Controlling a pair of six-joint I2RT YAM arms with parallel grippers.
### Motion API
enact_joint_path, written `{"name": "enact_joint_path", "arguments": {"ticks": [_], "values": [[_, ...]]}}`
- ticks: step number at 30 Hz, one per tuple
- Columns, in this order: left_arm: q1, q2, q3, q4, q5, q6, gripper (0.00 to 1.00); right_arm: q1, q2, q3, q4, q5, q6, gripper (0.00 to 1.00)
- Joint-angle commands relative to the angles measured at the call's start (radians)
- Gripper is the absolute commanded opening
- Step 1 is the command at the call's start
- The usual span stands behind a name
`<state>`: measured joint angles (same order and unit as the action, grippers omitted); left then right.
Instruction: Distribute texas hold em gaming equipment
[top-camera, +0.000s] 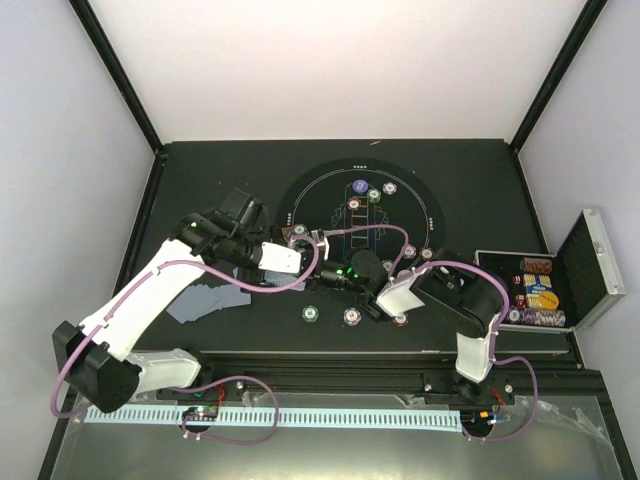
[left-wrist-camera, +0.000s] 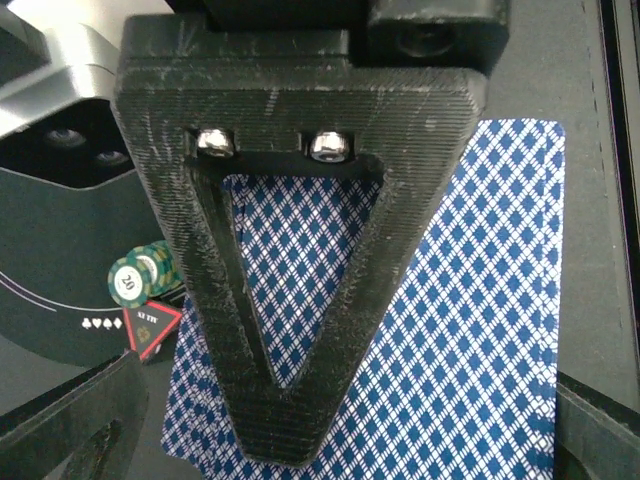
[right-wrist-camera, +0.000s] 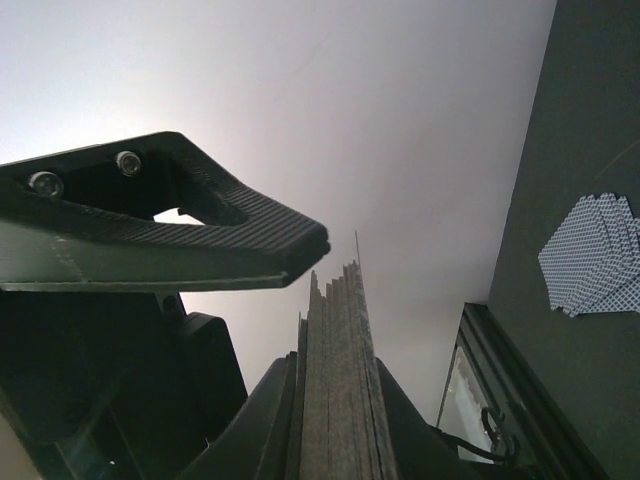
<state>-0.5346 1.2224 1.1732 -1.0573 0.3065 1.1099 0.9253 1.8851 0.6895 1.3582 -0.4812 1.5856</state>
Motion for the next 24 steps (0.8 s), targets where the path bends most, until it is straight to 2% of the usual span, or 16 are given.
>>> {"name": "enact_joint_path", "arguments": {"ticks": [1, 9, 16, 18, 20, 24], "values": [[-0.006, 0.035, -0.004, -0.003, -0.064, -0.031, 0.99, 0.011, 0.000, 0.022, 0.012, -0.013, -0.032, 0.05], [-0.006, 0.081, 0.007, -0.029, -0.030, -0.031, 0.98, 0.018, -0.013, 0.031, -0.035, -0.014, -0.057, 0.04], [-0.007, 0.081, 0.011, -0.016, -0.009, -0.054, 0.83, 0.021, -0.012, 0.042, -0.064, -0.016, -0.069, 0.05], [-0.006, 0.078, 0.011, -0.007, 0.009, -0.056, 0.82, 0.023, -0.012, 0.050, -0.074, -0.018, -0.073, 0.06], [-0.007, 0.079, 0.013, 0.005, 0.019, -0.064, 0.78, 0.025, -0.016, 0.055, -0.096, -0.020, -0.084, 0.09], [-0.008, 0.084, 0.024, 0.014, 0.018, -0.078, 0.67, 0.026, -0.023, 0.049, -0.108, -0.017, -0.089, 0.27]]}}
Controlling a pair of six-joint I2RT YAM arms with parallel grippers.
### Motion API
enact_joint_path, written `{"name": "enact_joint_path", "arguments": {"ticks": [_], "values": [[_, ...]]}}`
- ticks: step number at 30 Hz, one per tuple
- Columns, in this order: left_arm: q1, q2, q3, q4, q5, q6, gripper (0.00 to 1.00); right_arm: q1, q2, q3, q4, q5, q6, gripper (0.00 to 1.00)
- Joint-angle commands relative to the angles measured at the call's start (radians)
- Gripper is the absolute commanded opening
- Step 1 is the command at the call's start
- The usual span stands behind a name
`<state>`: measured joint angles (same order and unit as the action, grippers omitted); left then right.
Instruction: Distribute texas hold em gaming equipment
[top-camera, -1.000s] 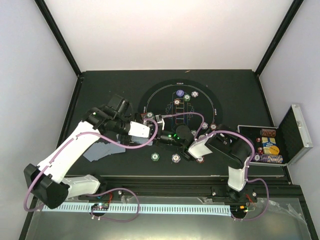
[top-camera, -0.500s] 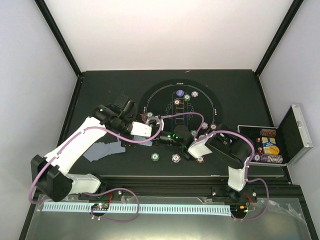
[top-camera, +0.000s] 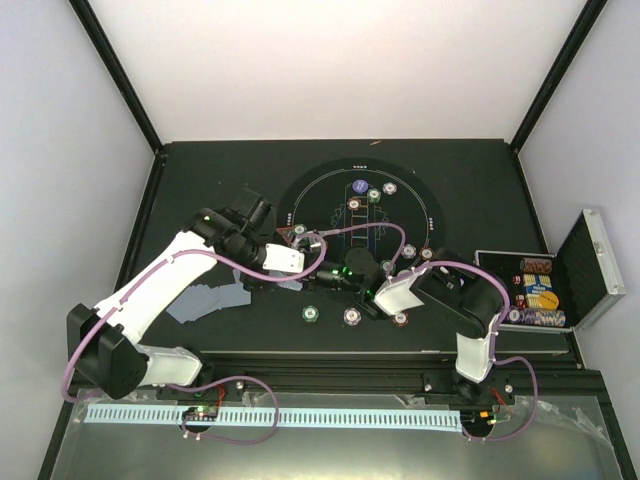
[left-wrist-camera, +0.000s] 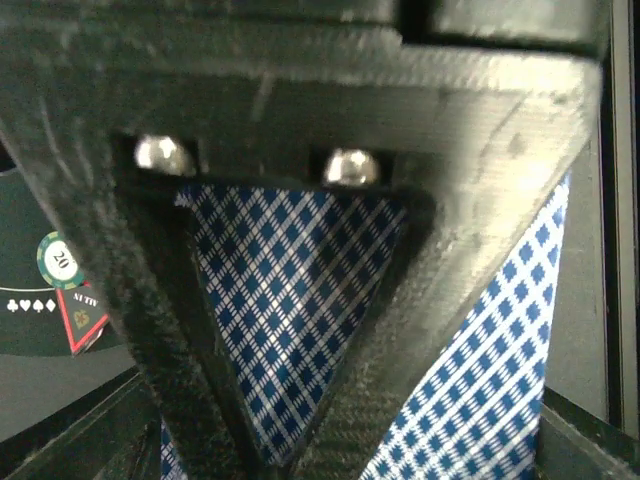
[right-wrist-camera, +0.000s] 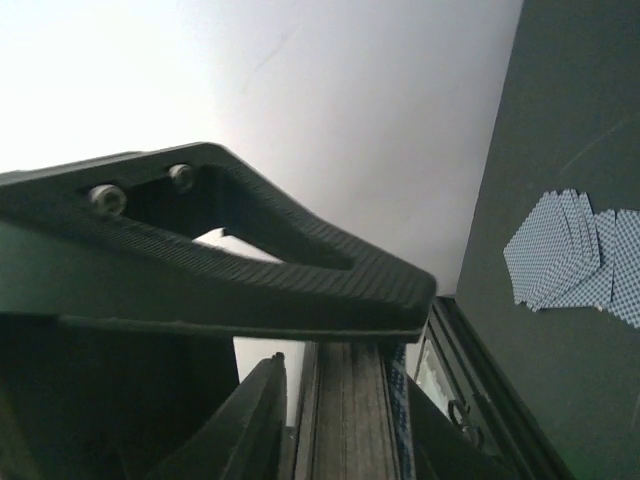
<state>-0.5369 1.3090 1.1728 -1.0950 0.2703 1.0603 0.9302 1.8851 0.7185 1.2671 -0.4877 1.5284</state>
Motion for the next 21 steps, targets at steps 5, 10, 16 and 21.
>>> {"name": "enact_joint_path", "arguments": {"ticks": [5, 10, 16, 21], "values": [[-0.005, -0.012, 0.022, 0.056, 0.026, -0.034, 0.63, 0.018, -0.023, 0.010, -0.004, -0.008, -0.025, 0.41], [-0.004, -0.022, 0.003, 0.051, 0.014, -0.015, 0.56, 0.009, -0.040, -0.014, 0.012, 0.000, -0.023, 0.38], [-0.005, -0.061, -0.013, 0.034, 0.031, 0.032, 0.60, 0.008, -0.047, -0.012, 0.006, -0.002, -0.025, 0.17], [-0.005, -0.082, -0.025, 0.051, 0.001, 0.040, 0.99, 0.008, -0.049, -0.017, 0.008, -0.002, -0.027, 0.05]]}}
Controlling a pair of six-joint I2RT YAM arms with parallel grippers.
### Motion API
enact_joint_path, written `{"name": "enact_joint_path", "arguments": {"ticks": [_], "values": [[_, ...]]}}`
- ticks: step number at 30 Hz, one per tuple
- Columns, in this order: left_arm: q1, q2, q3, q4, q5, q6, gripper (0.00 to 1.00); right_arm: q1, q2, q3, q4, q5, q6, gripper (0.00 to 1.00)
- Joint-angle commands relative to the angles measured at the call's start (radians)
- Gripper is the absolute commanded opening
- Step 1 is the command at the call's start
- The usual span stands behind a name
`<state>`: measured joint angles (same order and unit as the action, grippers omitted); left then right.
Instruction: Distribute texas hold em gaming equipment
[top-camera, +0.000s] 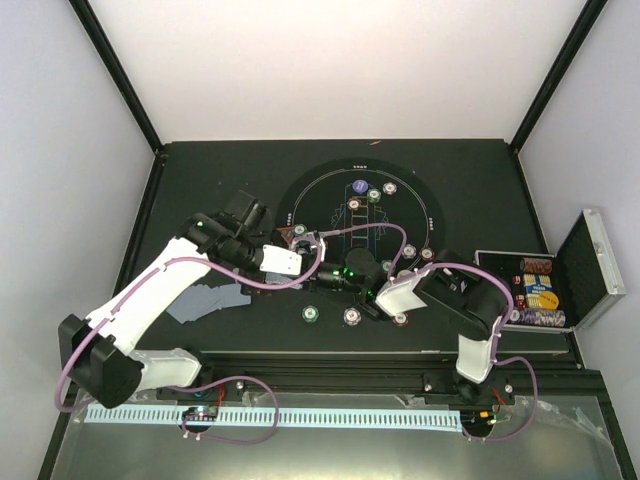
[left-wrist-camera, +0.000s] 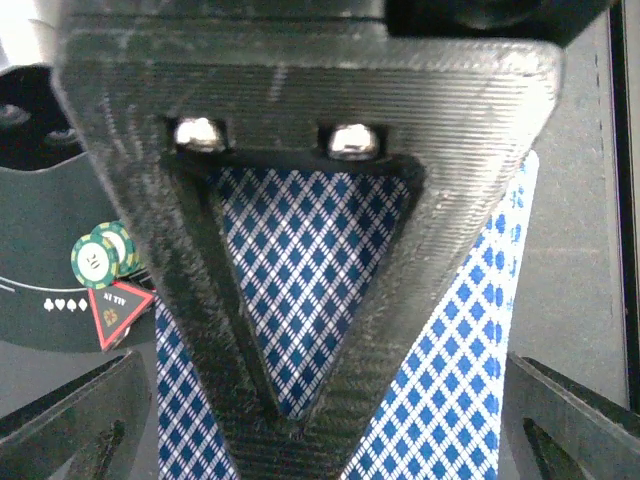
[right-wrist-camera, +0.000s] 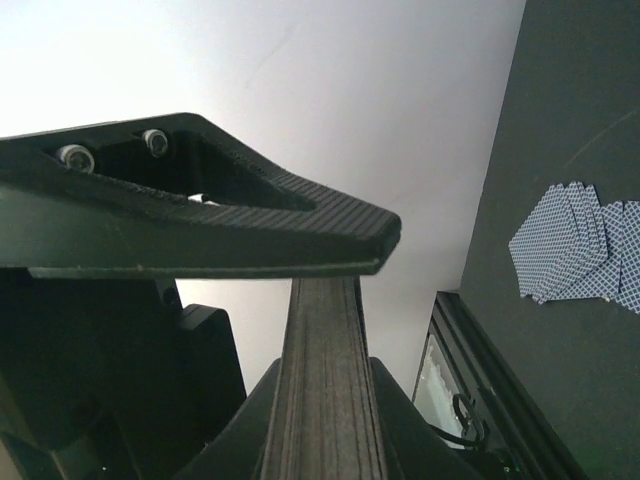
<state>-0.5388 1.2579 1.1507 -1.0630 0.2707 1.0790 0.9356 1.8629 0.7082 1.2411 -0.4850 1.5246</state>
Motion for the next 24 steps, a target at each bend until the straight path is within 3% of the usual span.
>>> {"name": "enact_joint_path", "arguments": {"ticks": [1, 9, 12, 20, 24], "values": [[-0.004, -0.032, -0.003, 0.019, 0.001, 0.028, 0.99, 0.003, -0.025, -0.006, 0.034, -0.006, -0.024, 0.04], [-0.004, 0.046, 0.054, -0.019, -0.019, 0.021, 0.98, 0.006, -0.014, 0.004, 0.034, -0.020, -0.022, 0.04], [-0.006, 0.072, 0.075, -0.037, 0.010, 0.033, 0.92, 0.008, -0.007, 0.011, 0.036, -0.024, -0.020, 0.04], [-0.014, 0.070, 0.074, -0.050, 0.011, 0.028, 0.67, 0.009, -0.005, 0.001, 0.039, -0.015, -0.015, 0.08], [-0.014, 0.030, 0.047, -0.019, -0.013, 0.007, 0.41, 0.008, -0.005, -0.005, 0.038, -0.011, -0.015, 0.16]]}}
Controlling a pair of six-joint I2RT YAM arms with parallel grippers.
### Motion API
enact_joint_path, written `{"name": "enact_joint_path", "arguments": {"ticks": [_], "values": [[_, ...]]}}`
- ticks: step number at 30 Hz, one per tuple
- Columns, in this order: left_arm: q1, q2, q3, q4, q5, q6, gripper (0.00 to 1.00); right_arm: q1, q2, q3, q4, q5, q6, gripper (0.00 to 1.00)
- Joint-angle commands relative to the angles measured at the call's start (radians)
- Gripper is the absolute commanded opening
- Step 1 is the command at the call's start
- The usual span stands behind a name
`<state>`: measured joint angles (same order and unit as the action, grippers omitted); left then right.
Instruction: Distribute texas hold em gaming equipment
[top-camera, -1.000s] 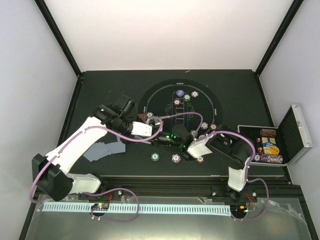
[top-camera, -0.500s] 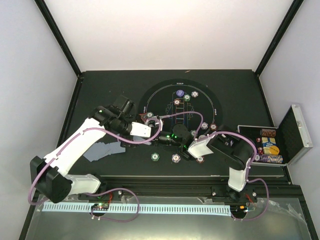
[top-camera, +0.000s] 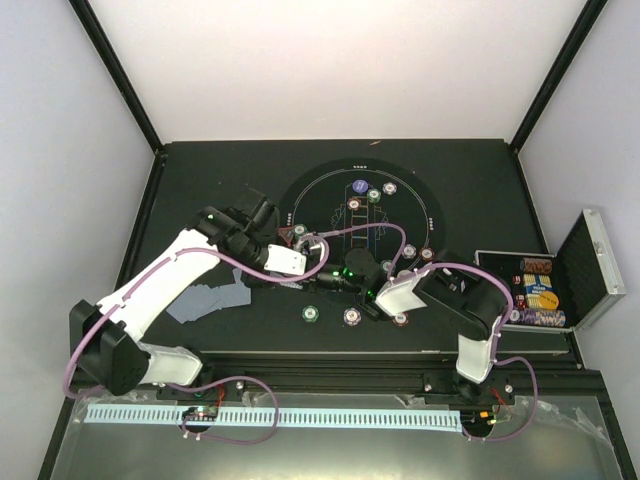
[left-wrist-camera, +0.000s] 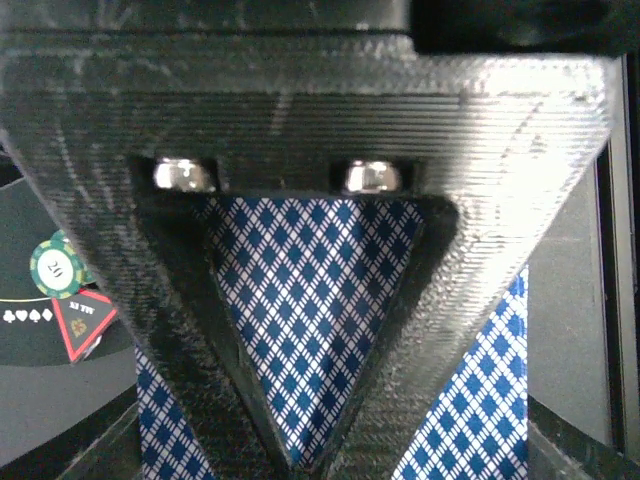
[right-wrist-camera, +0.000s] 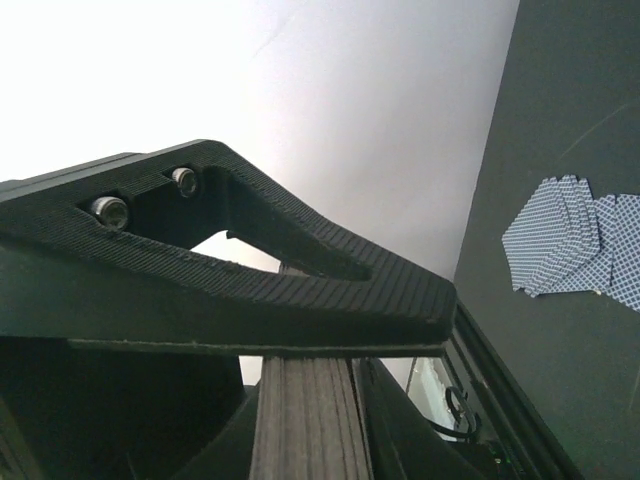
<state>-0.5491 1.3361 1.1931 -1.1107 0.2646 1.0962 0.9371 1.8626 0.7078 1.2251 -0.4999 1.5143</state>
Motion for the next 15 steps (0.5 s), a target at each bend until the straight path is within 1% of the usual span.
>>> {"name": "enact_joint_path", "arguments": {"ticks": [1, 2, 5, 10, 12, 15], "values": [[-0.005, -0.066, -0.002, 0.037, -0.014, -0.014, 0.33, 0.006, -0.005, -0.006, 0.054, 0.005, -0.004, 0.18], [-0.005, -0.091, -0.009, 0.045, -0.017, -0.018, 0.28, 0.005, -0.005, -0.008, 0.056, 0.006, -0.003, 0.19], [-0.004, -0.129, -0.034, 0.057, -0.017, -0.021, 0.25, 0.000, -0.011, -0.014, 0.060, 0.005, 0.000, 0.23], [-0.005, -0.167, -0.071, 0.071, -0.044, -0.027, 0.03, -0.023, -0.040, -0.041, 0.054, -0.003, -0.006, 0.33], [-0.002, -0.175, -0.073, 0.063, -0.047, -0.030, 0.02, -0.034, -0.057, -0.053, 0.044, -0.011, -0.010, 0.37], [0.000, -0.189, -0.080, 0.058, -0.050, -0.027, 0.02, -0.041, -0.083, -0.045, -0.022, -0.035, -0.035, 0.41]]}}
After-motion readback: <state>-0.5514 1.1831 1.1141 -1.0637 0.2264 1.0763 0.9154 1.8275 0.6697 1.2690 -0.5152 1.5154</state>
